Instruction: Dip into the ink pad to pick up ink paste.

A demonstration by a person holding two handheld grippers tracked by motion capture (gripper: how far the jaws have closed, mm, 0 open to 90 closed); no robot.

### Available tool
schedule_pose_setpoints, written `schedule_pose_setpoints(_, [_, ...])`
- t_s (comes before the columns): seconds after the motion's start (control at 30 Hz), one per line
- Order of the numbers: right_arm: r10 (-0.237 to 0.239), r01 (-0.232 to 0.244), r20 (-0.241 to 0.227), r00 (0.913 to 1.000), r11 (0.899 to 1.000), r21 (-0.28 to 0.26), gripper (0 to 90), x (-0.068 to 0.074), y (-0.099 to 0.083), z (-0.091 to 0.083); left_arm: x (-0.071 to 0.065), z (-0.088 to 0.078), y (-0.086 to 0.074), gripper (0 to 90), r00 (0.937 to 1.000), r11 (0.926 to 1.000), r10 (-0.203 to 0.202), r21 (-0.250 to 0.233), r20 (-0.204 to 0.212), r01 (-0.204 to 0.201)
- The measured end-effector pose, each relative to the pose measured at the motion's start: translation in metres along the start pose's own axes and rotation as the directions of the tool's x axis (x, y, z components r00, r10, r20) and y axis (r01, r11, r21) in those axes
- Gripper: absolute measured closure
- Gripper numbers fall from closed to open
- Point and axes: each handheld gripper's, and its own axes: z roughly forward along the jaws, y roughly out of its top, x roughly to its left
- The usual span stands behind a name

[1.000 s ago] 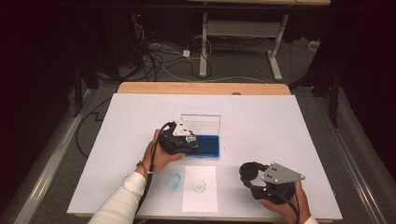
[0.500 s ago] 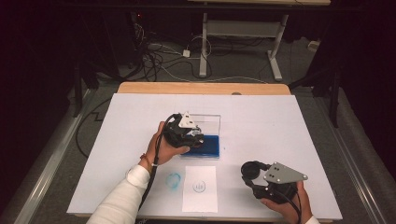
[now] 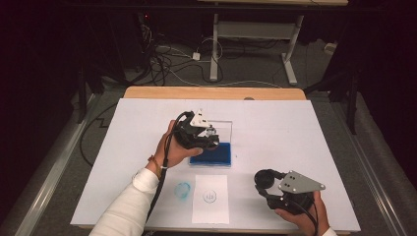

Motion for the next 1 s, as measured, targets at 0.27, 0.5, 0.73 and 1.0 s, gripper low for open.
schedule_pose_setpoints(0.27, [-0.002, 0.002, 0.002, 1.0000, 1.000, 0.005, 38.9, 0.000, 0.000, 0.000, -0.005, 0.012, 0.003, 54.6, 0.9997, 0.9999, 0.002, 0.010, 0.024, -0.002])
schedule_pose_setpoints(0.5, [-0.006, 0.006, -0.001, 1.0000, 1.000, 0.011, 38.8, 0.001, -0.001, 0.001, -0.011, 0.032, -0.007, 54.6, 0.9996, 0.9988, 0.005, 0.049, 0.029, -0.007])
schedule_pose_setpoints(0.73, [-0.008, 0.008, 0.000, 1.0000, 1.000, 0.020, 38.8, 0.001, -0.001, 0.002, -0.011, 0.047, -0.020, 54.5, 0.9994, 0.9967, -0.009, 0.081, 0.033, 0.006])
schedule_pose_setpoints(1.0, [-0.012, 0.012, -0.004, 0.9999, 1.000, 0.025, 38.9, 0.001, -0.002, 0.003, -0.012, 0.054, -0.024, 54.5, 0.9993, 0.9959, -0.012, 0.090, 0.034, 0.009])
